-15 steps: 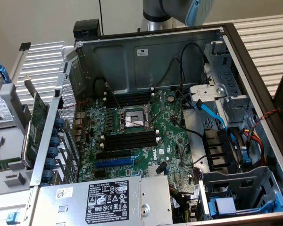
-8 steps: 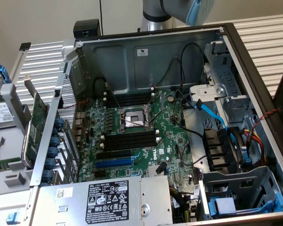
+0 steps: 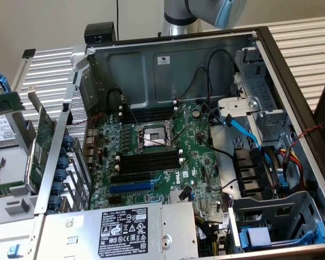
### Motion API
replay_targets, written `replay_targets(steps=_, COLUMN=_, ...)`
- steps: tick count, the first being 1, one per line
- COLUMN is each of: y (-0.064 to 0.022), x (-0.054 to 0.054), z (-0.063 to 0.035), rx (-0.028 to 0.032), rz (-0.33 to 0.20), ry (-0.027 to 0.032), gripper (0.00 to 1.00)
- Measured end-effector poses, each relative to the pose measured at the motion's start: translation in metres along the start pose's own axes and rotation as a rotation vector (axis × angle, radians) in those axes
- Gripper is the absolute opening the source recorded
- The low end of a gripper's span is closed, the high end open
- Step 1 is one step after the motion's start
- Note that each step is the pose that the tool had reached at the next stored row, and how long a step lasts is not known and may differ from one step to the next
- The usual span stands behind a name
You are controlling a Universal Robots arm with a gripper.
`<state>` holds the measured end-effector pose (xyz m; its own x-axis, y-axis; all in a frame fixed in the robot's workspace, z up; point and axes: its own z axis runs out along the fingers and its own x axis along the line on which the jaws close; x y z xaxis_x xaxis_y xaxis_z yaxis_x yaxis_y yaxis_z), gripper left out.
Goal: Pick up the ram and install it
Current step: 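Pick up the ram and move it above insertion slot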
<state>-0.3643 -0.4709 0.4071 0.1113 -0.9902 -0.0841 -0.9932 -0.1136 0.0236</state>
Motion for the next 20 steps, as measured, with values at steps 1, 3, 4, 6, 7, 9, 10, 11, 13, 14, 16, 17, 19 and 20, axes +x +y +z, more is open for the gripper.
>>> replay_targets(steps=1, y=-0.0041, x=0.0, z=-0.0001, rx=-0.0008, rz=0.0, ry=-0.0001, gripper=0.13)
replay_targets(steps=3, y=-0.011, x=0.001, z=-0.0004, rx=-0.0063, rz=0.0, ry=-0.0008, gripper=0.13)
replay_targets(steps=4, y=-0.0142, x=0.001, z=-0.0004, rx=-0.0091, rz=0.001, ry=-0.0011, gripper=0.13)
replay_targets(steps=6, y=-0.0203, x=0.002, z=-0.0006, rx=-0.0144, rz=0.001, ry=-0.0017, gripper=0.13)
replay_targets(steps=7, y=-0.0235, x=0.002, z=-0.0007, rx=-0.0171, rz=0.001, ry=-0.002, gripper=0.13)
replay_targets(steps=9, y=-0.0285, x=0.001, z=-0.0007, rx=-0.0193, rz=0.001, ry=-0.0013, gripper=0.13)
replay_targets(steps=10, y=-0.0299, x=0.0, z=-0.0006, rx=-0.0194, rz=0.002, ry=-0.0005, gripper=0.13)
replay_targets(steps=11, y=-0.0315, x=-0.002, z=-0.0004, rx=-0.0193, rz=0.002, ry=-0.0002, gripper=0.13)
replay_targets(steps=13, y=-0.0353, x=-0.004, z=-0.0002, rx=-0.0193, rz=0.002, ry=0.0006, gripper=0.13)
replay_targets(steps=14, y=-0.0382, x=-0.005, z=-0.0002, rx=-0.0194, rz=0.002, ry=0.0011, gripper=0.13)
replay_targets(steps=16, y=-0.0448, x=-0.008, z=-0.0002, rx=-0.0197, rz=0.002, ry=0.0029, gripper=0.13)
replay_targets(steps=17, y=-0.0484, x=-0.009, z=-0.0001, rx=-0.0197, rz=0.002, ry=0.0039, gripper=0.13)
replay_targets(steps=19, y=-0.056, x=-0.011, z=-0.0002, rx=-0.0201, rz=0.002, ry=0.0062, gripper=0.13)
replay_targets(steps=20, y=-0.0593, x=-0.011, z=-0.0002, rx=-0.0203, rz=0.002, ry=0.0084, gripper=0.13)
